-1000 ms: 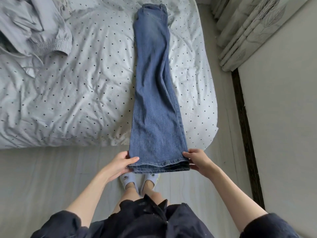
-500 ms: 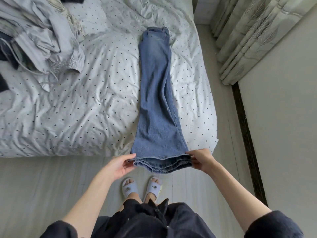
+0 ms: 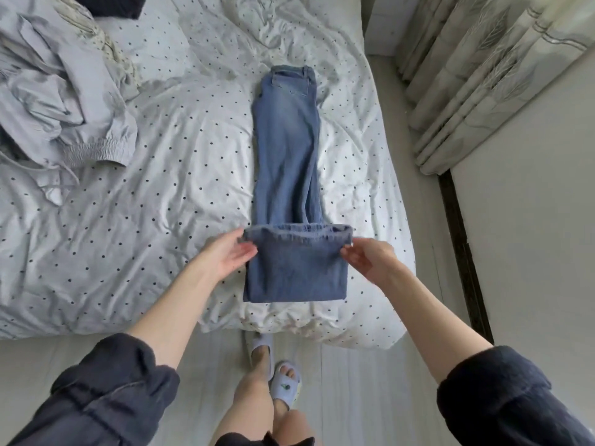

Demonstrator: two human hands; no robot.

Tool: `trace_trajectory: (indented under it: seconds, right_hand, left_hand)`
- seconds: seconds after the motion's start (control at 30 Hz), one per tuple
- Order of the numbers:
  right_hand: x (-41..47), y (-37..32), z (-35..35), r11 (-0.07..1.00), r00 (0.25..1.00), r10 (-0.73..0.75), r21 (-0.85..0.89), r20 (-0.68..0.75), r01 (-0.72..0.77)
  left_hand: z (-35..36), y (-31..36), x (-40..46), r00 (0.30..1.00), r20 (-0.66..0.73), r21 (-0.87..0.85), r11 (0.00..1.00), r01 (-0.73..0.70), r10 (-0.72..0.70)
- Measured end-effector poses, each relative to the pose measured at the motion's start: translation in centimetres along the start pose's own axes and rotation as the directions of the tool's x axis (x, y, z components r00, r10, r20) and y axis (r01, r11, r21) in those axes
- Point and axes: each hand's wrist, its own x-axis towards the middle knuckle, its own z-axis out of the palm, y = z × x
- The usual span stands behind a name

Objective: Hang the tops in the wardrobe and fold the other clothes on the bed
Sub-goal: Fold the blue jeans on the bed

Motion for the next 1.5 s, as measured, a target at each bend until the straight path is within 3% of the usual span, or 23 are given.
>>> trace_trajectory:
  seconds: [0.07, 0.1, 0.13, 0.2, 0.27, 0.33, 0.43, 0.5, 0.57, 0.67, 0.73, 0.83, 0.93, 1.03, 1.1, 1.2, 1.3, 1.5]
  right_hand:
    - [1.9, -0.2, 1.6, 0.988, 0.990, -0.139, -0.074, -0.021, 0.137]
    - [2.6, 0.4, 2.3, 0.933, 0.964, -0.263, -0.259, -0.024, 0.249]
    - [3.2, 1.6, 2.9, 0.808, 0.923, -0.384, -0.476, 0.023, 0.347]
    - [3.9, 4.6, 3.4, 0.475, 0.825, -0.519, -0.727, 0.223, 0.496]
    - [4.7, 7.9, 3.1, 0.246, 0.764, -0.501, -0.780, 0.405, 0.575]
    - [5.6, 10.5, 2.2, 0.095, 0.730, -0.453, -0.787, 0.511, 0.610]
    - [6.8, 13.4, 0.6, -0.045, 0.678, -0.406, -0.754, 0.613, 0.655]
    - [8.0, 14.5, 0.2, -0.208, 0.644, -0.349, -0.726, 0.681, 0.655]
    - [8.9, 15.7, 0.3, -0.384, 0.688, -0.233, -0.715, 0.687, 0.584]
    - [9.2, 16.3, 0.4, -0.482, 0.682, -0.287, -0.717, 0.672, 0.503]
    - [8.7, 16.2, 0.2, -0.511, 0.575, -0.422, -0.708, 0.701, 0.487]
    - [7.9, 15.4, -0.5, -0.527, 0.414, -0.525, -0.666, 0.743, 0.528]
    - [6.4, 14.2, -0.4, -0.512, 0.395, -0.527, -0.652, 0.753, 0.559]
    - [4.5, 12.8, -0.2, -0.452, 0.398, -0.531, -0.648, 0.748, 0.614]
    - [3.2, 11.7, -0.3, -0.398, 0.422, -0.523, -0.650, 0.741, 0.648]
    - [2.3, 10.1, -0.6, -0.323, 0.489, -0.457, -0.651, 0.743, 0.687]
    - [1.3, 7.6, -1.0, -0.340, 0.514, -0.456, -0.676, 0.727, 0.654]
    - [1.5, 0.9, 1.4, -0.256, 0.534, -0.528, -0.723, 0.660, 0.642]
  left_hand:
    - [1.1, 0.9, 2.6, 0.990, 0.052, 0.182, 0.974, -0.135, 0.127]
    - [1.4, 0.8, 3.5, 0.973, 0.085, 0.370, 0.900, -0.229, 0.213]
    - [1.4, 0.1, 4.2, 0.943, 0.134, 0.579, 0.748, -0.323, 0.304]
    - [0.5, -2.6, 4.8, 0.821, 0.352, 0.830, 0.255, -0.495, 0.449]
    - [-0.9, -6.9, 4.7, 0.723, 0.574, 0.804, -0.097, -0.586, 0.385]
    - [-2.3, -11.0, 4.7, 0.718, 0.657, 0.746, -0.332, -0.577, 0.227]
    - [-3.5, -14.4, 6.0, 0.768, 0.632, 0.693, -0.522, -0.497, 0.108]
    - [-3.9, -15.1, 7.7, 0.778, 0.620, 0.662, -0.603, -0.446, 0.105]
    - [-4.3, -15.9, 8.8, 0.772, 0.620, 0.645, -0.648, -0.404, 0.136]
    - [-4.5, -16.3, 9.0, 0.688, 0.680, 0.642, -0.659, -0.392, 0.253]
    - [-4.4, -16.3, 8.6, 0.614, 0.719, 0.648, -0.631, -0.426, 0.325]
    - [-4.5, -16.1, 7.8, 0.638, 0.685, 0.695, -0.580, -0.426, 0.352]
    - [-4.9, -15.8, 6.6, 0.728, 0.613, 0.747, -0.524, -0.408, 0.307]
    - [-5.4, -15.4, 5.0, 0.740, 0.586, 0.771, -0.508, -0.383, 0.331]
    - [-5.1, -14.6, 3.3, 0.696, 0.599, 0.775, -0.505, -0.381, 0.394]
    - [-4.0, -12.8, 1.9, 0.566, 0.645, 0.762, -0.496, -0.417, 0.514]
    - [-2.8, -9.8, 0.6, 0.484, 0.680, 0.732, -0.483, -0.480, 0.551]
    - [-0.5, -2.3, 0.9, 0.477, 0.650, 0.748, -0.387, -0.539, 0.592]
